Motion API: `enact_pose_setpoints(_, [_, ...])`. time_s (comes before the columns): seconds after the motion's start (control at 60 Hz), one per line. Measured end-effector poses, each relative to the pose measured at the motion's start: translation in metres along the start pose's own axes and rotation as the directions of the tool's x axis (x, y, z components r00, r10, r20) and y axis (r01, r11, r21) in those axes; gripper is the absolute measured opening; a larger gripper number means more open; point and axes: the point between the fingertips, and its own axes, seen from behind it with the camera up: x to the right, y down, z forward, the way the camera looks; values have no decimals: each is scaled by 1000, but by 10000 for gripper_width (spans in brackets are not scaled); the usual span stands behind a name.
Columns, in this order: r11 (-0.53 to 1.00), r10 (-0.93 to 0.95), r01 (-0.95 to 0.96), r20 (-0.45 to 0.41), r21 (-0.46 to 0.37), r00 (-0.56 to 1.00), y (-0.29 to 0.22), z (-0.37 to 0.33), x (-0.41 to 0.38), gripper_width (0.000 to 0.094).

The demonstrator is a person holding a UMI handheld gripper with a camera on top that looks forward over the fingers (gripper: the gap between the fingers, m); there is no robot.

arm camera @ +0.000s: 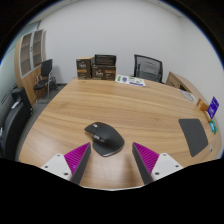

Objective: Arrange mouse

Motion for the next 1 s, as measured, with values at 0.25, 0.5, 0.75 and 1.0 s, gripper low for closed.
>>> enact_pose_setpoints(0.25, [1000, -17, 17, -18, -7, 1000, -5, 38, 1, 863])
enact_pose_setpoints(0.5, [1000, -6, 6, -13, 1, 1000, -21, 56, 1, 859])
enact_pose_setpoints(0.75, [1000, 17, -17, -14, 0, 1000, -41, 78, 10, 860])
enact_pose_setpoints(1.0, [999, 41, -41, -7, 6, 999, -52, 95, 15, 864])
